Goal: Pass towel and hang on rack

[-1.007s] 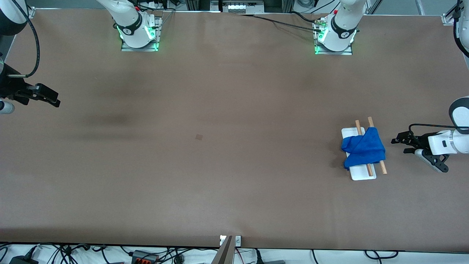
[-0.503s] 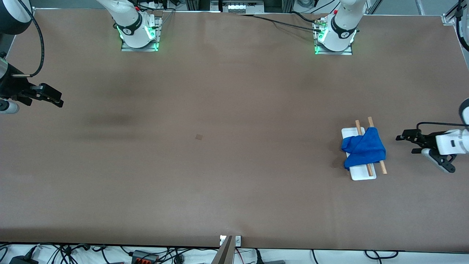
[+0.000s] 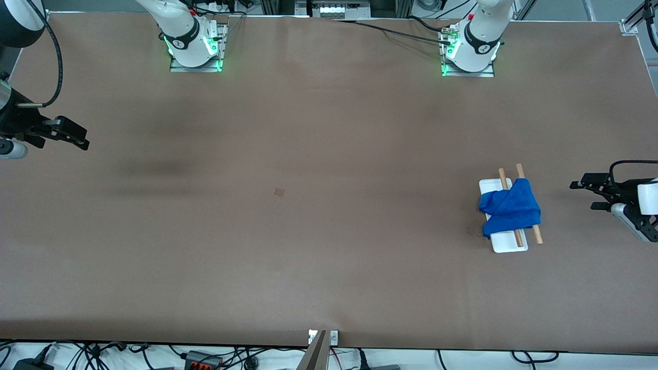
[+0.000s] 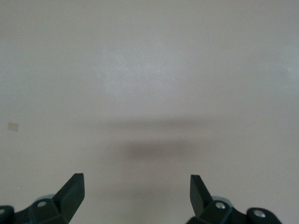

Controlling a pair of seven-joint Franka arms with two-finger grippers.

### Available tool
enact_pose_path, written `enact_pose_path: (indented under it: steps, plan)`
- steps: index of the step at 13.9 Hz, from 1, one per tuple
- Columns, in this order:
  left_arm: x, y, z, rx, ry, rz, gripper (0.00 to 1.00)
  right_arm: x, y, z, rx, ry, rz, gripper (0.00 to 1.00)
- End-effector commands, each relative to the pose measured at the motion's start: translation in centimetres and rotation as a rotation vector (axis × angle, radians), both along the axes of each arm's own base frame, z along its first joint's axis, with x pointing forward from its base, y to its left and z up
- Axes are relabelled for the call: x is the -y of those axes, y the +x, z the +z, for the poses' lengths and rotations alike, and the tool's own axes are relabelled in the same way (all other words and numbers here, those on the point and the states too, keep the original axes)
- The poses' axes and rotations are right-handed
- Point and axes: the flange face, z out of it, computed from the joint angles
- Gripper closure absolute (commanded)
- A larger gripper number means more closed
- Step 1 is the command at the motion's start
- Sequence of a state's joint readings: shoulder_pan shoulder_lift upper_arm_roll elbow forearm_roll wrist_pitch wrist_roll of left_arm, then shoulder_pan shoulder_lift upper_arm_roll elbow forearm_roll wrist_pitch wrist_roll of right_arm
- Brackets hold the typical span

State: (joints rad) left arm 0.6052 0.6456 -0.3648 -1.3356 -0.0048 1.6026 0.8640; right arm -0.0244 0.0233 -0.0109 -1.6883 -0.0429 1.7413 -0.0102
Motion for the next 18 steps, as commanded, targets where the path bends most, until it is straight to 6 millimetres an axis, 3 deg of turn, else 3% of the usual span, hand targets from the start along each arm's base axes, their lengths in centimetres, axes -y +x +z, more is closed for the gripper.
enact_pose_path:
  steps: [1, 6, 8, 9, 12, 16, 18]
  plan:
    - [0.8, 0.1, 3.2, -0.013, 0.037, 0.017, 0.0, -0.1, -1.1, 1.3, -0.006, 0.006, 0.014, 0.0]
    - [4.8, -0.5, 11.1, -0.016, 0.09, 0.057, 0.0, -0.1, -1.8, 1.7, -0.004, 0.014, 0.007, 0.0]
    - [8.5, 0.2, 14.0, -0.01, 0.119, 0.062, 0.0, 0.1, -2.4, 1.3, -0.015, 0.008, 0.009, 0.0]
    - [9.2, 0.4, 15.5, -0.001, 0.135, 0.051, 0.0, 0.1, -2.4, 0.9, -0.019, 0.007, 0.009, 0.0]
    - [10.8, 0.3, 16.2, -0.029, 0.172, 0.043, 0.0, 0.1, -2.6, 0.9, -0.022, 0.008, 0.007, 0.0]
    - [14.7, 0.1, 16.5, -0.094, 0.21, 0.12, 0.0, 0.0, -2.3, 1.0, -0.016, 0.014, 0.007, 0.0]
    - [15.5, -0.1, 18.3, -0.088, 0.227, 0.148, 0.0, 0.0, -2.3, 1.0, -0.017, 0.014, 0.007, 0.0]
